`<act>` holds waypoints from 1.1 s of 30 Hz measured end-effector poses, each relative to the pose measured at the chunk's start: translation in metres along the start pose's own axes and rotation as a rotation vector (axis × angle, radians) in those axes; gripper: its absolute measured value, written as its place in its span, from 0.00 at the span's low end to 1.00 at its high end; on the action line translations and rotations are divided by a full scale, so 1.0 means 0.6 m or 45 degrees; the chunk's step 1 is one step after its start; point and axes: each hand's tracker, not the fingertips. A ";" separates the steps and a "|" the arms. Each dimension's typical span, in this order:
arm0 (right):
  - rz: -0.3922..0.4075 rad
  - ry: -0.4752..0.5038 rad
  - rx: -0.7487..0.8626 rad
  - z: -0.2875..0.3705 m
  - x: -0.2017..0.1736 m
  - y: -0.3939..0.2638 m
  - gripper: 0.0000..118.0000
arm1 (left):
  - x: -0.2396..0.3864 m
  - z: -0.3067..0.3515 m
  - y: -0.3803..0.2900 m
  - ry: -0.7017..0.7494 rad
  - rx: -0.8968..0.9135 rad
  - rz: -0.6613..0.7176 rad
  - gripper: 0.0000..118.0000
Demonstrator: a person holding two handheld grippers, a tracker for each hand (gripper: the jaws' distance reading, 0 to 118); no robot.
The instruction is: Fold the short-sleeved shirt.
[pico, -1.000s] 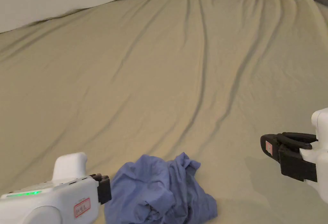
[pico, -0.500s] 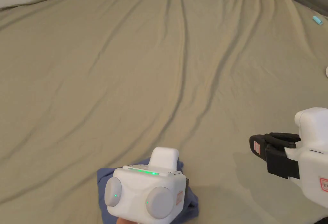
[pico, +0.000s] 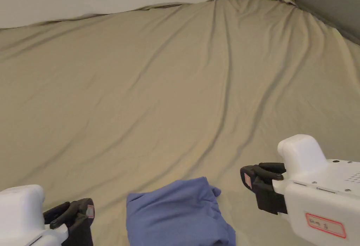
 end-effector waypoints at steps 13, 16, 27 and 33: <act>0.048 -0.065 -0.398 -0.249 -0.038 -0.108 0.02 | -0.108 -0.042 -0.045 -0.038 -0.138 0.160 0.00; 0.045 -0.028 -0.426 -0.246 -0.027 -0.095 0.02 | -0.116 -0.085 -0.046 -0.165 -0.193 0.218 0.00; -0.201 0.368 -0.489 -0.267 0.082 -0.091 0.02 | -0.102 -0.354 -0.137 -0.769 -0.580 0.440 1.00; -0.230 0.419 -0.481 -0.270 0.092 -0.098 0.02 | -0.058 -0.419 -0.131 -0.996 -0.526 0.487 1.00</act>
